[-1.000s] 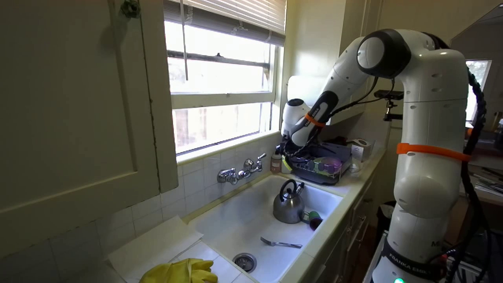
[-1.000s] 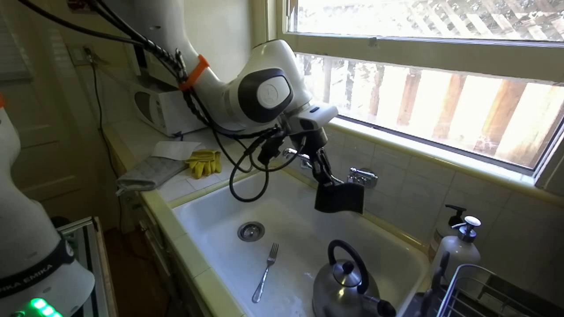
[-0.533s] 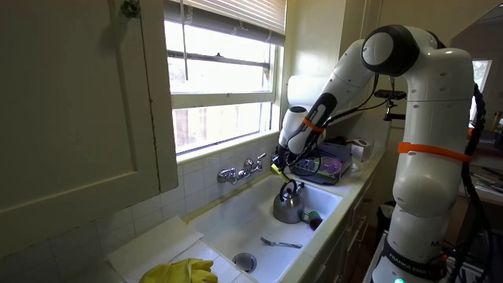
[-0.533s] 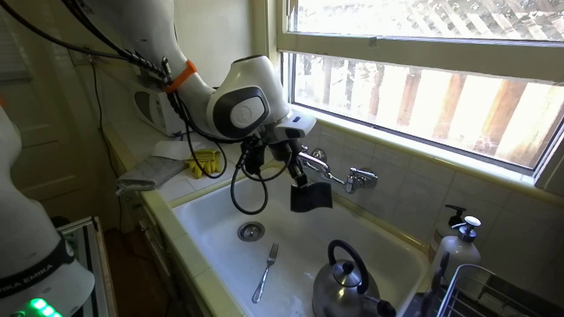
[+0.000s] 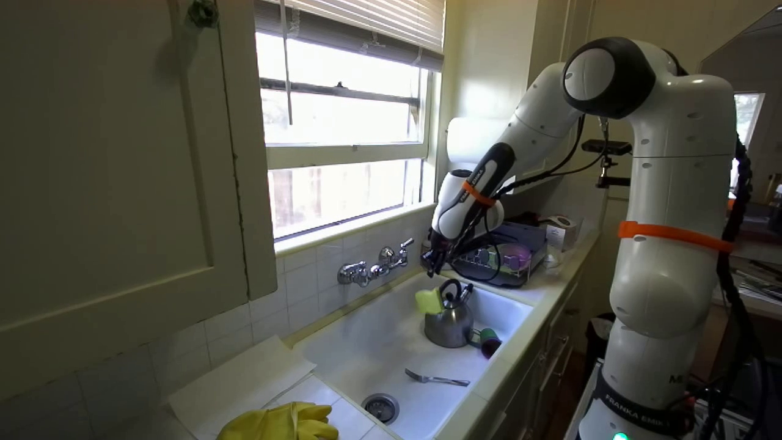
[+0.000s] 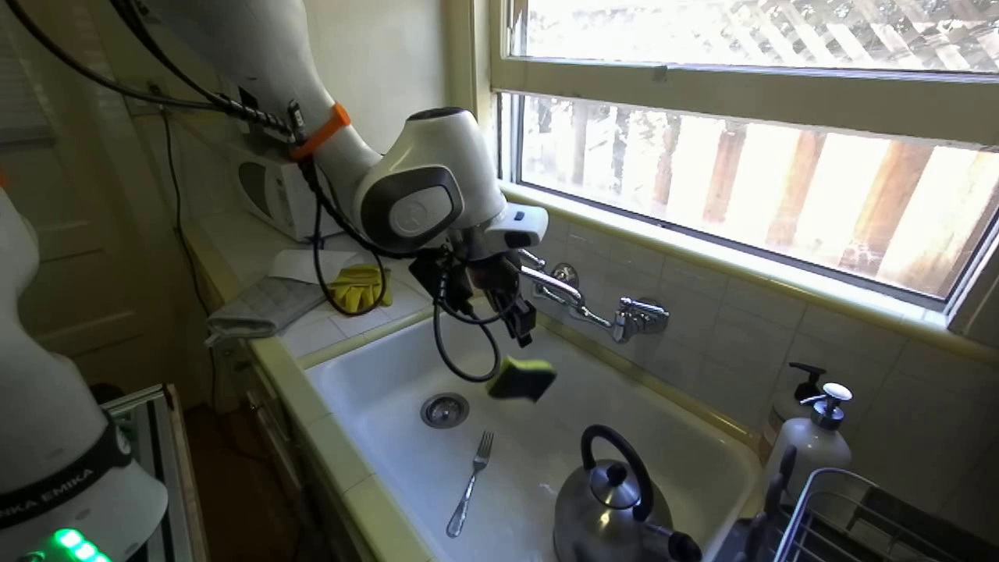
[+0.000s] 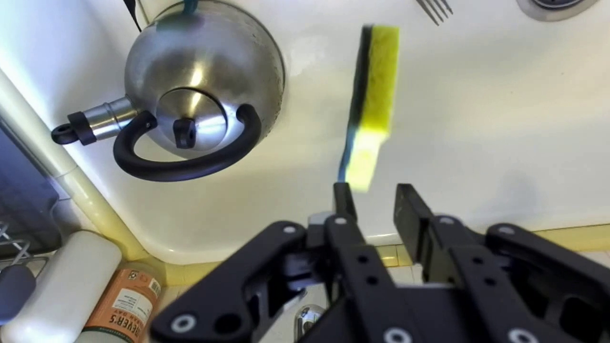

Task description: Put the sponge in the sink.

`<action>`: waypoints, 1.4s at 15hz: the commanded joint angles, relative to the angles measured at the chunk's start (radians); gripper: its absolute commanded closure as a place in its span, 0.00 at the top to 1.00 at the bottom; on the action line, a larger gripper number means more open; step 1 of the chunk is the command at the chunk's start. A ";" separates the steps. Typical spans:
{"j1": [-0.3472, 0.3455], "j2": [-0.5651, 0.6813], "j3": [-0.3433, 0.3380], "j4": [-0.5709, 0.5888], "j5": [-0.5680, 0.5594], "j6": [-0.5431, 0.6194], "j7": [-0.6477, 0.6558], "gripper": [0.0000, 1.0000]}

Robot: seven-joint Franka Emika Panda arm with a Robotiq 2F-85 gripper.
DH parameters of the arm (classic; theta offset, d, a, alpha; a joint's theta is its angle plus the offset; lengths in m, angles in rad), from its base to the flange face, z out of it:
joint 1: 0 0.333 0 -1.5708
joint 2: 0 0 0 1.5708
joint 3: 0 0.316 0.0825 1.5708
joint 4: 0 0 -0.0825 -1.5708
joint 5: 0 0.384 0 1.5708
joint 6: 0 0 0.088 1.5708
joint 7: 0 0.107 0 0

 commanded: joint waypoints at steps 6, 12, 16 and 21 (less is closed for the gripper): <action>-0.066 -0.019 0.009 0.004 0.137 -0.028 -0.180 0.98; -0.082 -0.035 -0.013 0.042 0.134 -0.185 -0.176 1.00; -0.084 -0.053 -0.025 0.064 0.106 -0.255 -0.161 1.00; -0.080 -0.046 -0.024 0.065 0.106 -0.228 -0.148 1.00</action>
